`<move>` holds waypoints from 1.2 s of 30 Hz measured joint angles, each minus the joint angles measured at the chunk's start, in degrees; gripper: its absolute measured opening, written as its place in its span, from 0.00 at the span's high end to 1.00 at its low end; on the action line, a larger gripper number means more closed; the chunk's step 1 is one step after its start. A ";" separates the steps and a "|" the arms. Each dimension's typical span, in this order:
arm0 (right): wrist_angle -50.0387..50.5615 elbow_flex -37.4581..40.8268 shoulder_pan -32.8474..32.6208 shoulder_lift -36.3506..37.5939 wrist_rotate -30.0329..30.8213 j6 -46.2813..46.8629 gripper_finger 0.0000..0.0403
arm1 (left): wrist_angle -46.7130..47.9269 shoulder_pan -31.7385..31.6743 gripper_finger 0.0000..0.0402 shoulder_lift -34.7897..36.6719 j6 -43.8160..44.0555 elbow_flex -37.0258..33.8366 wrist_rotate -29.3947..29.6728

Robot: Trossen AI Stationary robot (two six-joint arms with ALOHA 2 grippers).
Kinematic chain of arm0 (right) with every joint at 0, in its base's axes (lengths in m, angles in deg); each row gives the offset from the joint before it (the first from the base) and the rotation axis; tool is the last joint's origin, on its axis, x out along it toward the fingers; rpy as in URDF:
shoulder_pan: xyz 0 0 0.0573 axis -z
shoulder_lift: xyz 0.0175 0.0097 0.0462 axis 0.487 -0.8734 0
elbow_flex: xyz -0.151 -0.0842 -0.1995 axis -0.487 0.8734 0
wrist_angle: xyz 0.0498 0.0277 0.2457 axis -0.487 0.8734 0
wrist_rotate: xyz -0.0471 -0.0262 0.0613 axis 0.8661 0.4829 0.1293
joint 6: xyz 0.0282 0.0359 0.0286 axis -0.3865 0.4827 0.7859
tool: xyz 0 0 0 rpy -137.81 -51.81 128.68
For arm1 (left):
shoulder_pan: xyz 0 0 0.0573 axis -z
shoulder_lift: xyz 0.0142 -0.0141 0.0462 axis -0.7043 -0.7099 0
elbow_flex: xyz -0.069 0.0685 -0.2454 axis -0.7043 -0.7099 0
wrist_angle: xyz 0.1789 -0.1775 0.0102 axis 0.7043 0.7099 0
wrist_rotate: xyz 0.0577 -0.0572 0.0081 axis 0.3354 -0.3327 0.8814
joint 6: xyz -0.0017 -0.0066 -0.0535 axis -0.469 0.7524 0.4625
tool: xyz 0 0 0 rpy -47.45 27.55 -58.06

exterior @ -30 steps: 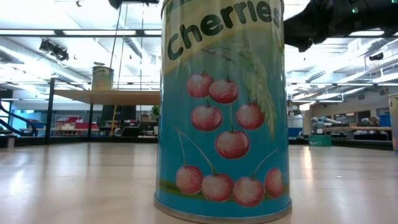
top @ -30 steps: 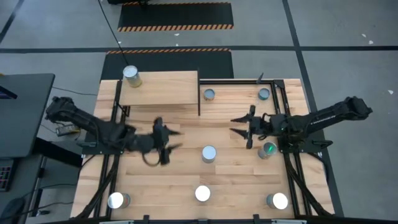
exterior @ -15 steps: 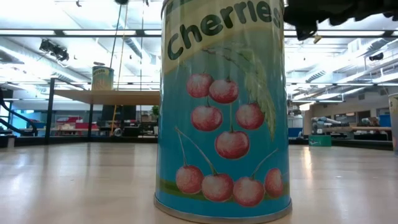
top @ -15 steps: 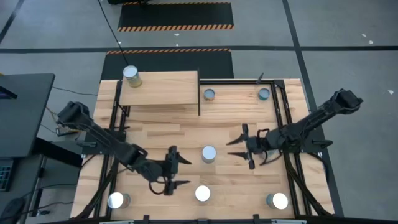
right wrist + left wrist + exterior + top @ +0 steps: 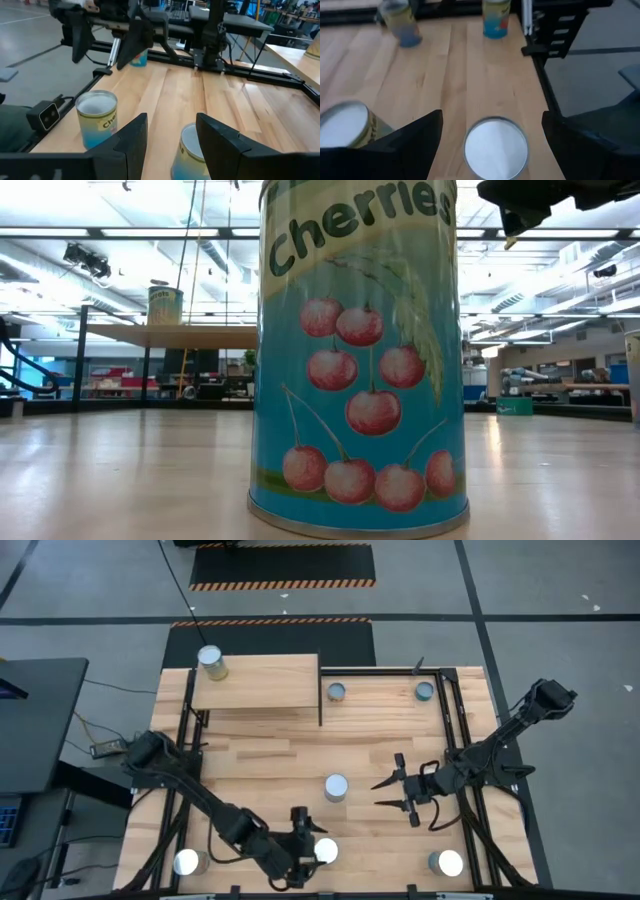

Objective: Pick and place cans onto a shelf
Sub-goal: Put the canned peas can on the shelf

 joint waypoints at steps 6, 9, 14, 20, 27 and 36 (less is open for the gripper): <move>0.95 0.00 -0.06 0.00 0.11 -0.02 0.56 | 0.70 -0.17 0.13 -0.64 2.90 0.36 -0.72; 1.20 0.00 -0.08 0.01 0.87 -0.06 0.56 | 1.78 -0.11 0.13 -0.29 2.59 0.30 0.13; 7.09 -2.34 -0.13 1.12 6.83 0.86 0.56 | 7.66 -0.88 0.13 3.19 1.49 0.28 3.28; 34.66 -14.71 -0.06 1.01 7.25 9.38 0.56 | 9.21 -2.49 0.13 10.41 -0.51 -3.63 8.46; 65.11 -26.47 0.65 0.94 -0.21 20.38 0.51 | 2.26 -6.64 0.13 13.15 -1.37 -12.22 8.13; 88.76 -31.93 7.46 0.96 -7.01 27.05 0.21 | 5.69 -15.98 0.13 22.57 -11.30 -8.91 10.37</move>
